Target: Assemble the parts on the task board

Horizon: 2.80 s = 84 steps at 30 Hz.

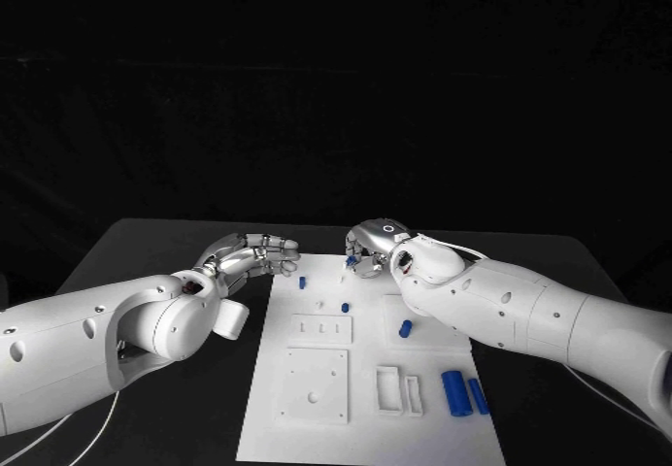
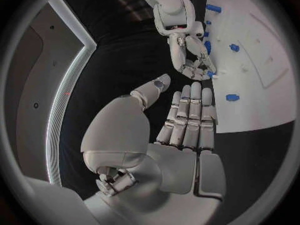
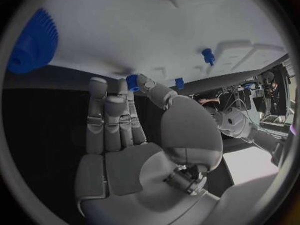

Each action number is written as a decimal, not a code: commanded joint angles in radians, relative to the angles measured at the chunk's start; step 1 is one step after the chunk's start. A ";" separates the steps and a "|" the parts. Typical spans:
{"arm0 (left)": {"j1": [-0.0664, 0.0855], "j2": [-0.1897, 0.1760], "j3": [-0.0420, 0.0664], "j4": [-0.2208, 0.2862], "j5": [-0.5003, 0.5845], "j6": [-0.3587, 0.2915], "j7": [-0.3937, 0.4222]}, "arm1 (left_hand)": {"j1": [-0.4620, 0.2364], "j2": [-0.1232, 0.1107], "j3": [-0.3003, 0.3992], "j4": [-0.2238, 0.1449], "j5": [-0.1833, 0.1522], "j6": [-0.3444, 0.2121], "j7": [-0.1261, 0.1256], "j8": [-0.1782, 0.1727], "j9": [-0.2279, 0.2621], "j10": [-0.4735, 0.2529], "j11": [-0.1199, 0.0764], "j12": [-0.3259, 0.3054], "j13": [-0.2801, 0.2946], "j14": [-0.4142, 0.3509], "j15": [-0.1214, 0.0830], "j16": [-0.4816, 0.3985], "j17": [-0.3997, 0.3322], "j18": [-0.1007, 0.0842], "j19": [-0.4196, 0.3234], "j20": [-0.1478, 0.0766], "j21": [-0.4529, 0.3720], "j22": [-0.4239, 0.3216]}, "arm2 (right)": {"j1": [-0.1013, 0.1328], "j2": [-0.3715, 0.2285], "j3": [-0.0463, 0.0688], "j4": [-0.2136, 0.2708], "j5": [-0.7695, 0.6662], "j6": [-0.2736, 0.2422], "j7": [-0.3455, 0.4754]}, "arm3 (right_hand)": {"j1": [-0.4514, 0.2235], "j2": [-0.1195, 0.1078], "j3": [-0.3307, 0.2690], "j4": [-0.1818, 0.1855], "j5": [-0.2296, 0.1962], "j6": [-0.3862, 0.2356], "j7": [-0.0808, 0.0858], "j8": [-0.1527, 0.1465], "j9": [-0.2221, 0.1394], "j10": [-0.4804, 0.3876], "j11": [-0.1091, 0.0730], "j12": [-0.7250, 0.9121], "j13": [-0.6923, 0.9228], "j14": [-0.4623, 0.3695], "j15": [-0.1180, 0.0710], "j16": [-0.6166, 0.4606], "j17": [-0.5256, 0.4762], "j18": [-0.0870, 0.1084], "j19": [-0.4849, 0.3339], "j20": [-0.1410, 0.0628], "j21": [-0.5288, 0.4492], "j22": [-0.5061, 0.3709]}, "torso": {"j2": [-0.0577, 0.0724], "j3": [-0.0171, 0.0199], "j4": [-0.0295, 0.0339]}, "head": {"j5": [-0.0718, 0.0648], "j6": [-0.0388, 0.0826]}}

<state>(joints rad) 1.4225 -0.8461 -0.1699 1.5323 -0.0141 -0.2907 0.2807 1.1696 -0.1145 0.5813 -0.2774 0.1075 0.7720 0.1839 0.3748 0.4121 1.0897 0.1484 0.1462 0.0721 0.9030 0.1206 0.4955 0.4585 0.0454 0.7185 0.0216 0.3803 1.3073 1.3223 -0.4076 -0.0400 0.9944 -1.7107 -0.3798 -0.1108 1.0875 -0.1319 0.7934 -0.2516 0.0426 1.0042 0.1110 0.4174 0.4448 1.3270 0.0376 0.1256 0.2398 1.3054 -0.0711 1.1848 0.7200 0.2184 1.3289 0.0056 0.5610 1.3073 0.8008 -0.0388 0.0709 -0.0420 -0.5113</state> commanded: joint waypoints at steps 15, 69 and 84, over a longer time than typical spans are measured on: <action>0.004 -0.001 0.001 -0.010 -0.002 0.007 0.009 | -0.007 0.002 0.007 -0.001 0.000 0.008 0.002 -0.004 0.002 0.004 0.004 -0.005 -0.001 0.004 0.003 -0.006 -0.001 0.005 0.000 0.002 0.003 0.019 | -0.001 -0.036 0.000 0.048 -0.033 -0.067 -0.030 | 0.009 -0.005 0.014 0.001 0.006 0.009 -0.003 0.004 0.011 0.006 -0.001 0.001 0.010 0.003 -0.005 0.006 -0.002 0.043 0.003 -0.010 0.007 0.019 | 0.004 -0.0005 -0.0034 | 0.007 0.005; 0.006 0.000 0.001 -0.016 -0.002 0.011 0.008 | -0.009 0.001 0.010 -0.002 -0.002 0.009 0.002 -0.006 0.003 0.005 0.004 -0.007 -0.001 0.004 0.004 -0.006 -0.001 0.005 0.000 0.002 0.003 0.019 | -0.007 -0.002 -0.004 0.035 -0.061 -0.006 -0.041 | 0.004 -0.018 0.023 0.005 0.006 0.005 -0.001 -0.002 0.018 0.000 0.000 -0.007 0.026 0.001 -0.004 0.008 -0.007 0.043 0.002 -0.010 0.008 0.018 | 0.008 -0.0053 -0.0026 | 0.004 0.007; 0.006 -0.004 0.001 -0.017 -0.002 0.011 0.008 | -0.009 0.001 0.011 -0.003 -0.002 0.009 0.002 -0.006 0.003 0.006 0.004 -0.007 -0.001 0.004 0.004 -0.006 -0.001 0.005 0.000 0.002 0.004 0.019 | -0.011 -0.010 -0.008 0.042 -0.061 0.013 -0.042 | 0.002 -0.025 0.021 0.003 0.006 0.004 -0.001 -0.004 0.019 -0.002 0.001 -0.009 0.031 0.000 -0.003 0.008 -0.009 0.043 0.000 -0.009 0.008 0.018 | 0.009 -0.0049 -0.0036 | 0.006 0.005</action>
<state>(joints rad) 1.4248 -0.8510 -0.1703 1.5137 -0.0144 -0.2902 0.2802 1.1697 -0.1145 0.5839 -0.2800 0.1075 0.7755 0.1874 0.3748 0.4142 1.0896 0.1483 0.1443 0.0722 0.9030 0.1206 0.4955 0.4586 0.0447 0.7185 0.0216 0.3803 1.3074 1.3223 -0.4155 -0.0414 1.0376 -1.7570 -0.4241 -0.1419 1.0885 -0.1463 0.8111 -0.2471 0.0465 1.0009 0.1132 0.4121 0.4640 1.3252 0.0361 0.1219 0.2707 1.3070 -0.0693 1.1883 0.7121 0.2186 1.3347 0.0001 0.5651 1.3076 0.8095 -0.0440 0.0675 -0.0367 -0.5062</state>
